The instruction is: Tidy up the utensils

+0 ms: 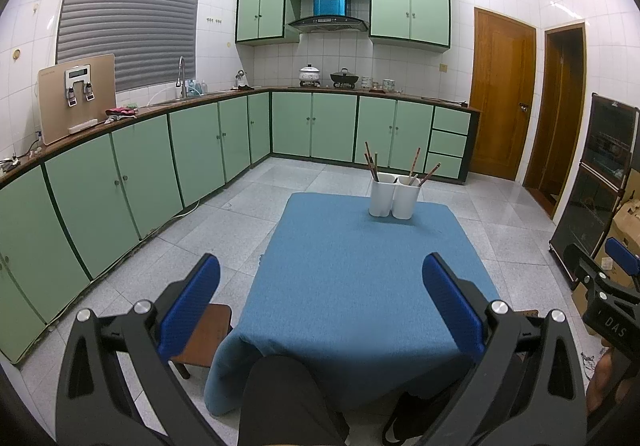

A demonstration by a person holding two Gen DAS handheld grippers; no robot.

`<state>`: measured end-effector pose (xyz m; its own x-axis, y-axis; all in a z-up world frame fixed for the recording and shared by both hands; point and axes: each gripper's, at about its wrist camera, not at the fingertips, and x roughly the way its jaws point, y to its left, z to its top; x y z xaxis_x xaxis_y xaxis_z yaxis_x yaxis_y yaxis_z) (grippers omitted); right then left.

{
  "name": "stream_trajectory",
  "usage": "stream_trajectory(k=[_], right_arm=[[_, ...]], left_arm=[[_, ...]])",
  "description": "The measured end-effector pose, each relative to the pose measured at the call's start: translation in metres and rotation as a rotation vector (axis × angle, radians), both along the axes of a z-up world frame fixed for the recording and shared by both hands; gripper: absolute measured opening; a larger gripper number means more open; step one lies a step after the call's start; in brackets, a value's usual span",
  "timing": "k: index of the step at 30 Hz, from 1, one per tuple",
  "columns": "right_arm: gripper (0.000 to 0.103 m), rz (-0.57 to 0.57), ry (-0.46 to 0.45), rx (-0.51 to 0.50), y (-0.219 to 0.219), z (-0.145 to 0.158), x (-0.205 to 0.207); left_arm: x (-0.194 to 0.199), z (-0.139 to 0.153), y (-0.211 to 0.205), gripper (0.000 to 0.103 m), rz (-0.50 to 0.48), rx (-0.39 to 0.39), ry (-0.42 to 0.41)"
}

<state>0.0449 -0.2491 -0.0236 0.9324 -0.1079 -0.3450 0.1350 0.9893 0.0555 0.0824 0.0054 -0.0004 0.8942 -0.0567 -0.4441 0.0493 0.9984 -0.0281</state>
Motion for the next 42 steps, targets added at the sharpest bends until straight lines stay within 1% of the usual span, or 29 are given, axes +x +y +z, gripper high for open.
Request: stream_trajectory(k=[42], right_arm=[[0.097,0.0,0.001,0.0,-0.0006,-0.0005,-0.0003]], left_arm=[[-0.0003,0.0038,-0.0031,0.098,-0.003,-0.001,0.0]])
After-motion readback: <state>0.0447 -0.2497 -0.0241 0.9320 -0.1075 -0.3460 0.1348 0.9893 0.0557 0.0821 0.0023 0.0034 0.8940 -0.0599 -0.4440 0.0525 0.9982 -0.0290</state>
